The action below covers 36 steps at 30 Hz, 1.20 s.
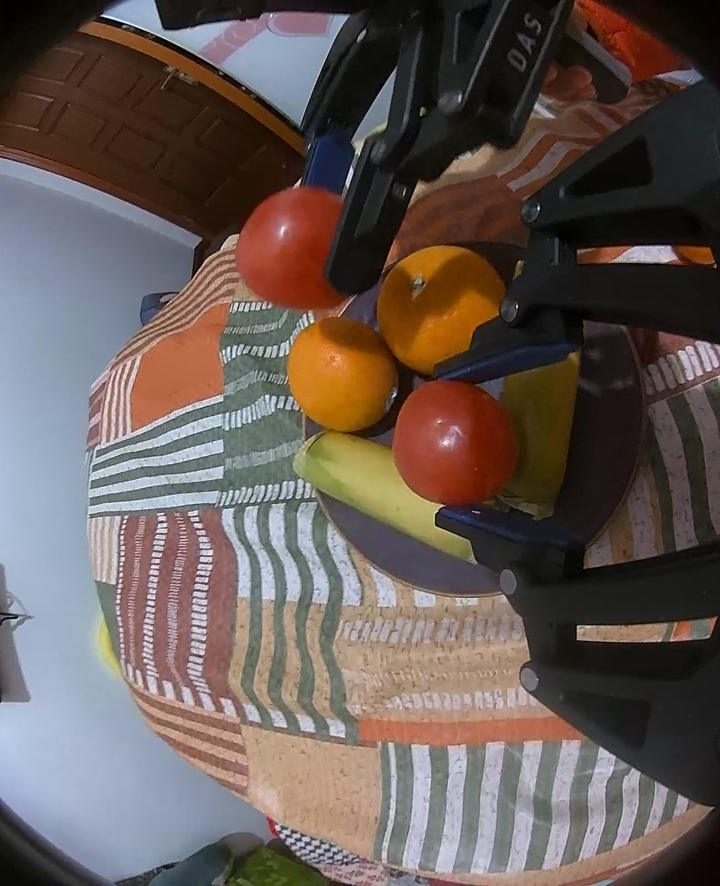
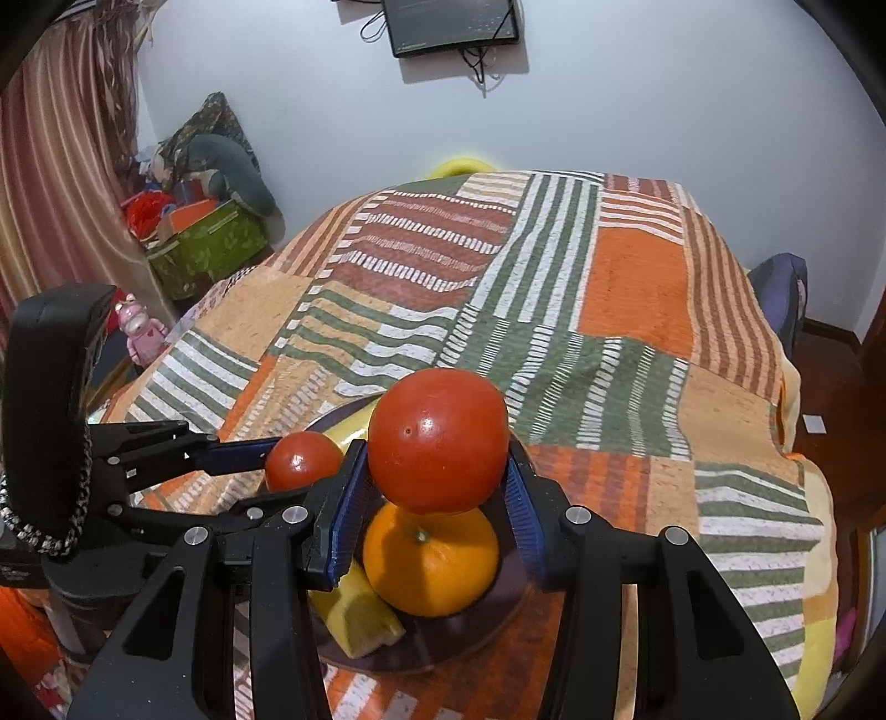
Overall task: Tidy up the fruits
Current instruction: 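Carry both red tomatoes over the plate and lower them onto it, then open both tools and withdraw them toward the mandarins on the quilt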
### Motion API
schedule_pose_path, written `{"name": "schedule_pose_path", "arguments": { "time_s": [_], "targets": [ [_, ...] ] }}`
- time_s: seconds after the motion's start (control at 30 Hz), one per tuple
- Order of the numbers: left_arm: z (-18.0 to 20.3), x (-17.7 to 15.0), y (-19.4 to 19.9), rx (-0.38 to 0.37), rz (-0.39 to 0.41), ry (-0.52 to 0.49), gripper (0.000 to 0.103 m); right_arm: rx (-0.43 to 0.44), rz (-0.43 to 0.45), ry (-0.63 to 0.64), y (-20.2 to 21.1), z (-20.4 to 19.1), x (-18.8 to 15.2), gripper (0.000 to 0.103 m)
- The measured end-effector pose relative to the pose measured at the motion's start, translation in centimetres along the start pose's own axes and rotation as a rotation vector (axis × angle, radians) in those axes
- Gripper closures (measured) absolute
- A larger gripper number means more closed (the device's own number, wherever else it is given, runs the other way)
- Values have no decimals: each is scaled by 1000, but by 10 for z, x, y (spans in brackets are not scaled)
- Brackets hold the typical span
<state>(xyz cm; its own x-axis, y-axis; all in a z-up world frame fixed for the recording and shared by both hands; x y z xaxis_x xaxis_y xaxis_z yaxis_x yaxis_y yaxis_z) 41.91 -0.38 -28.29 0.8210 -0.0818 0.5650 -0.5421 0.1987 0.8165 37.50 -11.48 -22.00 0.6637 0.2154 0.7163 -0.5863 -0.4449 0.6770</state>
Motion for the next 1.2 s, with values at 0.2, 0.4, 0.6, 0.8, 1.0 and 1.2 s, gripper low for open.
{"name": "schedule_pose_path", "arguments": {
  "time_s": [0.2,0.4,0.6,0.8,1.0,1.2],
  "targets": [
    [-8,-2,5,3,17,12,56,14,-16,9,-11,-8,2,59],
    [-9,3,13,20,48,-3,48,32,-50,18,-23,-17,0,59],
    [-18,-5,17,38,43,3,48,39,-91,19,-33,-20,-6,59],
    [-31,-12,24,57,42,27,48,31,-118,11,-36,-19,-13,48],
    [-34,-14,44,68,68,39,48,15,-72,7,-16,-19,-9,32],
    [-26,-15,83,75,131,27,48,-24,-22,21,23,-23,-9,32]
  ]
}}
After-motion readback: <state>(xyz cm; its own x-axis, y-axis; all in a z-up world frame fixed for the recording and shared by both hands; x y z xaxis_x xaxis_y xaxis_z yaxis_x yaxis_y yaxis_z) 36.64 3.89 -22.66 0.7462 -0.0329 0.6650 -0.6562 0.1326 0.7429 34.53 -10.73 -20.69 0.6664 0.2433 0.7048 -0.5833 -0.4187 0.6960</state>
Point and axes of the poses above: each gripper's, at about its wrist camera, not at the fingertips, and y roughly against the way its jaws point, z to its right, x to its top, the point moved 10 cm from there along -y, roughly the way its jaws point, and after that the axes turned 2 degrees about x, right-handed, at the moved point
